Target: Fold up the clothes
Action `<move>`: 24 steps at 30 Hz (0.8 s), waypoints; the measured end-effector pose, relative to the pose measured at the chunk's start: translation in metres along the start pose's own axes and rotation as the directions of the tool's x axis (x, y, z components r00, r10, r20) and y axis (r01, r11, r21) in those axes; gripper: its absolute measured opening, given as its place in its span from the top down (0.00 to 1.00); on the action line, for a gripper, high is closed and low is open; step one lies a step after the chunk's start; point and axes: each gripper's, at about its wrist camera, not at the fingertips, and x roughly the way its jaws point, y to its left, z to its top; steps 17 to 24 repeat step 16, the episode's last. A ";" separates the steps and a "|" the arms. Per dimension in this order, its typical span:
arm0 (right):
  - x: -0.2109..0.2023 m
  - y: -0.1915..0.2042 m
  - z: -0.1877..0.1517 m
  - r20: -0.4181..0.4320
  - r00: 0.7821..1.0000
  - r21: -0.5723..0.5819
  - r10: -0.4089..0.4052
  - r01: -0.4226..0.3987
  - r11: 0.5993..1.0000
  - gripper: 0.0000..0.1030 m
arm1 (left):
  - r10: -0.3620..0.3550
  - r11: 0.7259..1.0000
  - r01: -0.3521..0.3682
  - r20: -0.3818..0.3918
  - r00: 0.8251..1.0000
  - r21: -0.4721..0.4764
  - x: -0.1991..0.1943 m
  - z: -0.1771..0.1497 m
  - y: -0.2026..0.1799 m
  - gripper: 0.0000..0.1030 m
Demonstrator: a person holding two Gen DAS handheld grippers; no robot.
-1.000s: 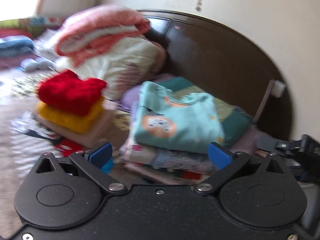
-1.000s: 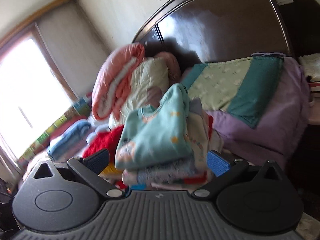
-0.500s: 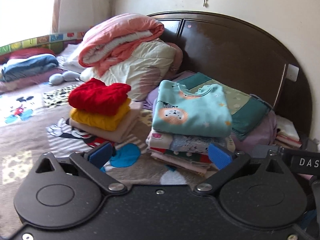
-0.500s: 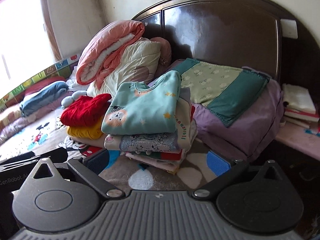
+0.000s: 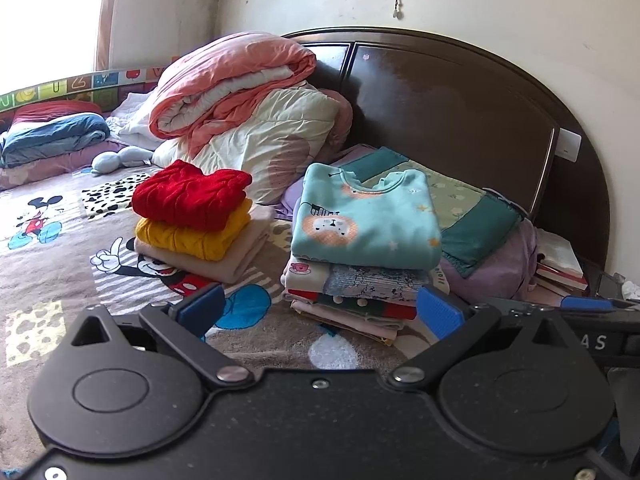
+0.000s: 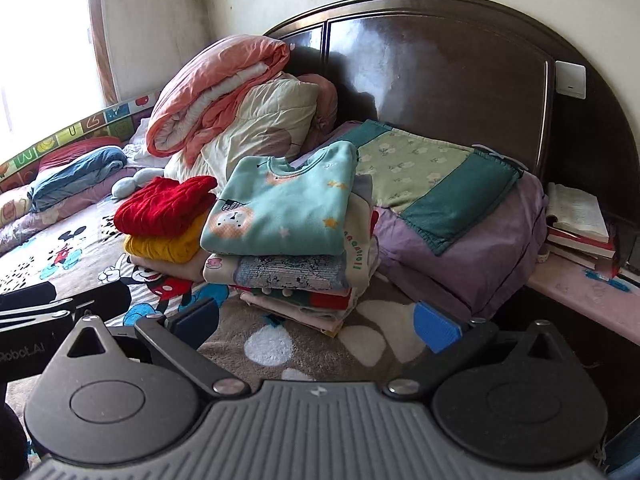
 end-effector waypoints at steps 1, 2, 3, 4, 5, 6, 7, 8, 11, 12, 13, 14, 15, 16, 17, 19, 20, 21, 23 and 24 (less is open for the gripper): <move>-0.001 0.000 0.000 0.001 1.000 -0.004 -0.006 0.006 1.000 0.00 | -0.003 1.000 0.003 -0.002 1.000 -0.003 0.000 0.000 0.000 0.00; -0.002 0.001 0.000 0.002 1.000 -0.006 -0.009 0.009 1.000 0.00 | -0.006 1.000 0.006 -0.003 1.000 -0.005 -0.001 -0.001 0.000 0.00; -0.002 0.001 -0.001 0.001 1.000 -0.006 -0.011 0.011 1.000 0.00 | -0.005 1.000 0.005 -0.004 1.000 -0.004 -0.001 -0.001 0.000 0.00; -0.003 0.001 -0.001 -0.001 1.000 -0.006 -0.013 0.013 1.000 0.00 | -0.003 1.000 0.003 -0.005 1.000 -0.002 -0.001 -0.001 -0.001 0.00; -0.003 0.000 -0.001 -0.003 1.000 -0.005 -0.014 0.014 1.000 0.00 | -0.003 1.000 0.003 -0.007 1.000 -0.001 -0.001 -0.002 -0.001 0.00; -0.003 0.000 -0.002 -0.004 1.000 -0.004 -0.015 0.015 1.000 0.00 | -0.004 1.000 0.004 -0.009 1.000 -0.001 -0.001 -0.002 0.000 0.00; -0.003 0.000 -0.002 -0.005 1.000 -0.003 -0.015 0.015 1.000 0.00 | -0.003 1.000 0.003 -0.012 1.000 -0.001 0.000 -0.002 0.000 0.00; -0.003 -0.001 -0.002 -0.007 1.000 -0.002 -0.016 0.016 1.000 0.00 | -0.001 1.000 0.001 -0.013 1.000 -0.001 0.000 -0.002 -0.001 0.00; -0.004 -0.001 -0.003 -0.007 1.000 0.000 -0.017 0.017 1.000 0.00 | -0.001 1.000 0.001 -0.014 1.000 -0.004 0.000 -0.002 0.000 0.00; -0.004 -0.001 -0.003 -0.007 1.000 0.001 -0.015 0.015 1.000 0.00 | -0.003 1.000 0.002 -0.015 1.000 -0.005 0.000 -0.002 0.000 0.00; -0.004 -0.002 -0.003 -0.008 1.000 0.003 -0.014 0.014 1.000 0.00 | 0.002 1.000 -0.002 -0.011 1.000 -0.001 -0.001 -0.002 0.000 0.00; -0.004 -0.002 -0.003 -0.006 1.000 0.004 -0.014 0.014 1.000 0.00 | 0.008 1.000 -0.008 -0.005 1.000 0.004 -0.002 -0.003 -0.001 0.00; -0.005 -0.002 -0.003 -0.005 1.000 0.005 -0.015 0.015 1.000 0.00 | 0.007 1.000 -0.007 -0.006 1.000 0.007 -0.002 -0.003 -0.001 0.00; -0.005 -0.002 -0.003 -0.005 1.000 0.005 -0.016 0.016 1.000 0.00 | -0.002 1.000 0.002 -0.008 1.000 0.006 -0.003 -0.003 -0.001 0.00; -0.005 -0.002 -0.003 -0.005 1.000 0.005 -0.016 0.016 1.000 0.00 | -0.002 1.000 0.002 -0.008 1.000 0.006 -0.003 -0.003 -0.001 0.00; -0.005 -0.002 -0.003 -0.005 1.000 0.005 -0.016 0.016 1.000 0.00 | -0.002 1.000 0.002 -0.008 1.000 0.006 -0.003 -0.003 -0.001 0.00; -0.005 -0.002 -0.003 -0.005 1.000 0.005 -0.016 0.016 1.000 0.00 | -0.002 1.000 0.002 -0.008 1.000 0.006 -0.003 -0.003 -0.001 0.00; -0.005 -0.002 -0.003 -0.005 1.000 0.005 -0.016 0.016 1.000 0.00 | -0.002 1.000 0.002 -0.008 1.000 0.006 -0.003 -0.003 -0.001 0.00; -0.005 -0.002 -0.003 -0.005 1.000 0.005 -0.016 0.016 1.000 0.00 | -0.002 1.000 0.002 -0.008 1.000 0.006 -0.003 -0.003 -0.001 0.00; -0.005 -0.002 -0.003 -0.005 1.000 0.005 -0.016 0.016 1.000 0.00 | -0.002 1.000 0.002 -0.008 1.000 0.006 -0.003 -0.003 -0.001 0.00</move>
